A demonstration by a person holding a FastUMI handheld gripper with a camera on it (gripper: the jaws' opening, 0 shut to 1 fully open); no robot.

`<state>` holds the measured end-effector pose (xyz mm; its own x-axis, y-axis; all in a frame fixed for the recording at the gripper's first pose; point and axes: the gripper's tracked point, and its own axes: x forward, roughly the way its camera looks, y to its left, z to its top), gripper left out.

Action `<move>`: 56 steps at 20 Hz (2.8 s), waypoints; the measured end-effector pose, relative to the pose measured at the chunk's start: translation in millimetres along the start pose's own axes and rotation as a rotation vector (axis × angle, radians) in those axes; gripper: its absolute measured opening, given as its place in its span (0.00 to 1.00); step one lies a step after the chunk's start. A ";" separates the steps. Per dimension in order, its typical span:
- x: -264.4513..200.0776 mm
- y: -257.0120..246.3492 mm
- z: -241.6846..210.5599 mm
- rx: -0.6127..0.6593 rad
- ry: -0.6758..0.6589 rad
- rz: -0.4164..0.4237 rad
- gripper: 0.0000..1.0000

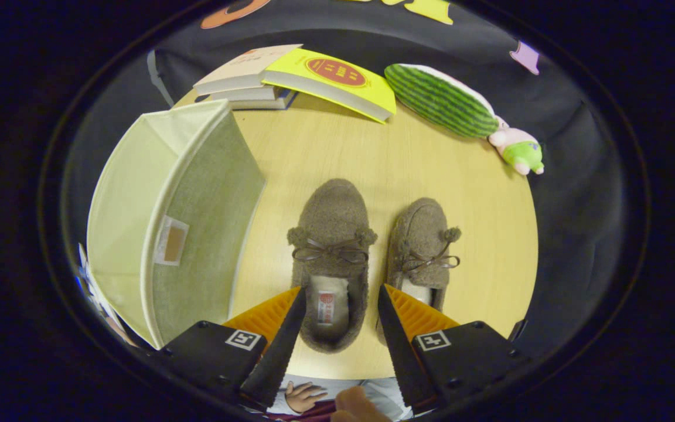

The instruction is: Open the storage box then place both shoes into the box .Put the left shoe in first, then the right shoe, with the right side of both shoes facing outward in a uniform manner.

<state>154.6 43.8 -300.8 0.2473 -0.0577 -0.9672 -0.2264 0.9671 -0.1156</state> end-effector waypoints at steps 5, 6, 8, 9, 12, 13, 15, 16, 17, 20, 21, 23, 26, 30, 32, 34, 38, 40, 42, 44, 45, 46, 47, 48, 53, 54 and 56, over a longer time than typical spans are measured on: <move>38.0 -12.0 -15.3 0.097 0.080 0.051 0.77; 43.7 -15.5 -18.6 0.130 0.085 0.045 0.71; 50.4 -16.8 -16.9 0.130 0.074 0.063 0.56; 52.3 -13.2 -15.5 0.137 0.062 0.084 0.43; 54.8 -13.3 -15.8 0.174 0.032 0.093 0.13; 52.9 -11.8 -14.4 0.192 0.024 0.106 0.09; 42.9 -5.7 -16.5 0.235 0.016 0.162 0.06; 33.8 0.3 -18.1 0.264 0.018 0.195 0.06; 24.6 4.5 -17.9 0.282 0.022 0.217 0.06; -8.6 3.9 -11.4 0.299 -0.009 0.224 0.06; -20.9 4.1 -7.7 0.301 -0.027 0.232 0.06; -43.5 6.2 -2.8 0.319 -0.049 0.248 0.06; -73.2 6.2 4.0 0.350 -0.079 0.241 0.06; -114.1 18.2 15.3 0.366 -0.127 0.254 0.06; -134.6 31.6 21.2 0.387 -0.138 0.288 0.06; -158.6 46.7 26.4 0.388 -0.167 0.316 0.06; -202.6 81.8 31.3 0.338 -0.231 0.321 0.06; -216.0 102.6 36.8 0.329 -0.272 0.327 0.06; -225.5 125.4 45.4 0.326 -0.338 0.335 0.06; -228.4 152.8 49.7 0.345 -0.381 0.364 0.06; -227.4 167.6 52.4 0.360 -0.395 0.387 0.06; -225.1 180.2 55.5 0.371 -0.410 0.402 0.06; -220.9 190.7 59.2 0.375 -0.429 0.406 0.06; -215.8 199.4 61.5 0.377 -0.448 0.404 0.06; -173.9 233.7 66.9 0.408 -0.436 0.402 0.06; -166.0 237.6 67.4 0.408 -0.430 0.399 0.06; -147.4 241.6 65.9 0.413 -0.420 0.381 0.06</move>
<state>125.5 302.3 -171.3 0.5839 0.3244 -0.7442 -0.0140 0.9206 0.3903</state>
